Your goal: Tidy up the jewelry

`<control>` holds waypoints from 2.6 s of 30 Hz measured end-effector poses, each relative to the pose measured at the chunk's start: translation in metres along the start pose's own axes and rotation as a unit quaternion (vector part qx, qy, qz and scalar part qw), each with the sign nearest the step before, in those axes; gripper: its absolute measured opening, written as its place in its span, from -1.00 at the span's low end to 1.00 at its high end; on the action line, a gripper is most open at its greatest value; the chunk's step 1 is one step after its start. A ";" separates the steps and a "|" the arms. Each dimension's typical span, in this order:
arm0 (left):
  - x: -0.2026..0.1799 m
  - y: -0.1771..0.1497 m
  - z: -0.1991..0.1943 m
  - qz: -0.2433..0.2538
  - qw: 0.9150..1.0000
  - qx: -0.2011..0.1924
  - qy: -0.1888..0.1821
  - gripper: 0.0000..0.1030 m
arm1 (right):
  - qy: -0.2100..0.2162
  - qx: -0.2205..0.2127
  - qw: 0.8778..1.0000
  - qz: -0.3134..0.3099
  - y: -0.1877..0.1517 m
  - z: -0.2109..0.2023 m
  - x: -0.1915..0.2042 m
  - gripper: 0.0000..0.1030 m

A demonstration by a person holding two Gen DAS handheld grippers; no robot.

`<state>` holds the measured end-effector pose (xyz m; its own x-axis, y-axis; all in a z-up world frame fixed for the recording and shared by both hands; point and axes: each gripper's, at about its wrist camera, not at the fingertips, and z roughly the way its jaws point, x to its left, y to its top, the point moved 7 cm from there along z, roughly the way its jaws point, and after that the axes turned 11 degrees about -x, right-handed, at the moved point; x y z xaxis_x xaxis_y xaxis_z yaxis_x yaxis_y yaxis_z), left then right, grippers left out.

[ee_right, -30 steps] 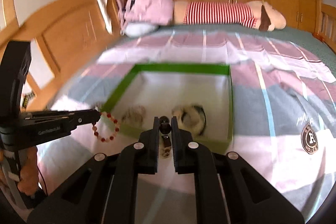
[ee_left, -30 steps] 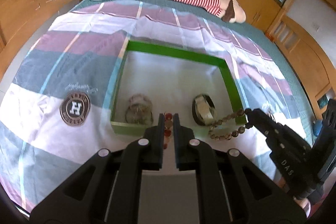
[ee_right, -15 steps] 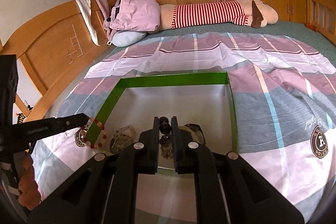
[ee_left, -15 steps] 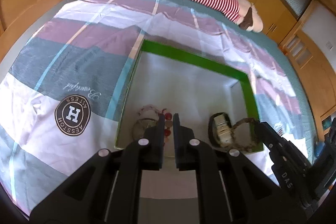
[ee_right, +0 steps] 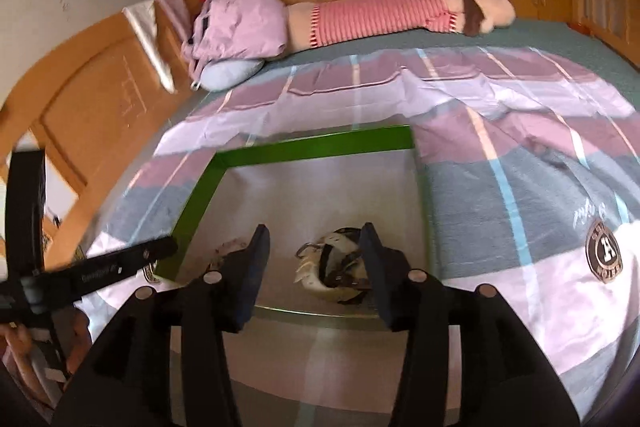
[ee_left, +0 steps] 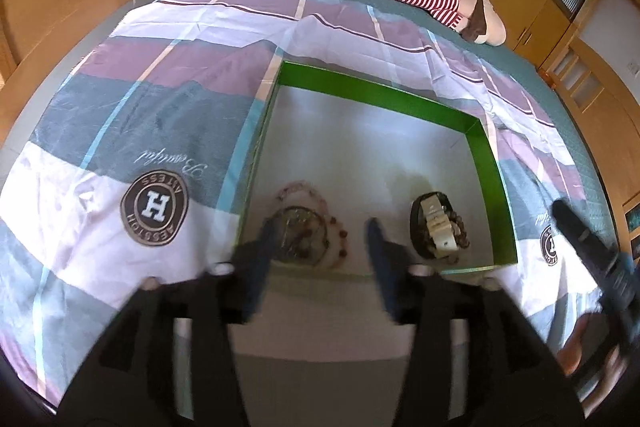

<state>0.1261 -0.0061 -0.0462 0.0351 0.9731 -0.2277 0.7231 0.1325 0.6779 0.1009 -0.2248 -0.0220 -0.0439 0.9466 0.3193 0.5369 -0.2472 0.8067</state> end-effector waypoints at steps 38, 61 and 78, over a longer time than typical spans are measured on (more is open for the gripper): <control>0.129 -0.051 -0.024 -0.092 0.977 0.109 0.156 0.80 | -0.250 0.057 0.967 -0.004 -0.090 0.005 -0.212 0.97; 0.030 -0.029 -0.048 0.016 0.998 -0.012 0.060 0.83 | -0.250 0.057 0.966 -0.004 -0.090 0.005 -0.211 0.97; -0.020 -0.024 -0.033 0.075 0.994 -0.047 0.069 0.95 | -0.235 -0.053 0.971 -0.006 0.006 -0.071 -0.092 0.97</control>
<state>0.0855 -0.0230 -0.0348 0.0373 0.9990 -0.0256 0.6484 -0.0047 0.7613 0.0484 -0.3281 -0.0109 0.3521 0.9336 0.0669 0.4485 -0.2310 0.8634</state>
